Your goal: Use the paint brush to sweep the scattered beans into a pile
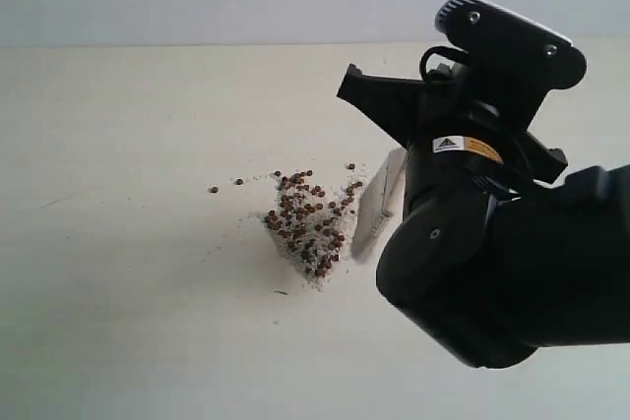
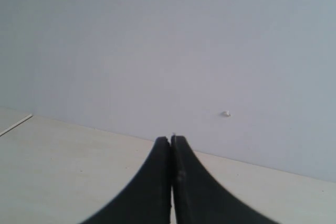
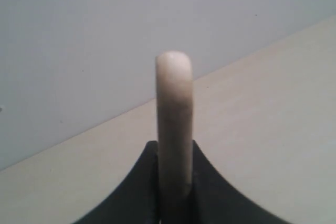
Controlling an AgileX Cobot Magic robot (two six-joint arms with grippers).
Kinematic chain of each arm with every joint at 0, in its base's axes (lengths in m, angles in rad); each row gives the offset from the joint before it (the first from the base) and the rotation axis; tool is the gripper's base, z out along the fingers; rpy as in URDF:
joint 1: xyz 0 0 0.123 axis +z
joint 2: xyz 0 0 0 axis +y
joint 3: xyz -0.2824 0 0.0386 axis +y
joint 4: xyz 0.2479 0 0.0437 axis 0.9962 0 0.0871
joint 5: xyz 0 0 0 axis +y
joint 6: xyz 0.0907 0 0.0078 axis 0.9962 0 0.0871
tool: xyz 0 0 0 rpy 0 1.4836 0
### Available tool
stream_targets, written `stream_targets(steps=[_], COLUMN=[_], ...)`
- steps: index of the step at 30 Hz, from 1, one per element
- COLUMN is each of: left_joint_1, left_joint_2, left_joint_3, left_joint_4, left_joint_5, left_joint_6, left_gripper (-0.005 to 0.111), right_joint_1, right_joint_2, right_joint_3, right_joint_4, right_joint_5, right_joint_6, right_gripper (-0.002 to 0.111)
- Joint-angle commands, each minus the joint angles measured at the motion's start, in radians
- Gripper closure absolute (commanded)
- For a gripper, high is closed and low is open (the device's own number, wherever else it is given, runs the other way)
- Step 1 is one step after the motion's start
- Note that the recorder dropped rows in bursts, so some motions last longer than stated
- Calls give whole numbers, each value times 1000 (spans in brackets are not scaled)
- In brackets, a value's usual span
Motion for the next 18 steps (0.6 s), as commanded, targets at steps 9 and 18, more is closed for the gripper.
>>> stream_targets(steps=[9, 18], left_joint_1=[2, 2], left_joint_2=[-7, -7], left_joint_3=[3, 3], left_joint_4=[-3, -3], left_joint_5=[4, 4], left_joint_6=[-6, -6], left_gripper=[107, 107], right_joint_1=[-3, -3], right_joint_2=[2, 216], right_joint_3=[0, -79], right_joint_4=[-378, -548], right_joint_5=[4, -7], right_joint_6=[162, 475], right_gripper=[108, 108])
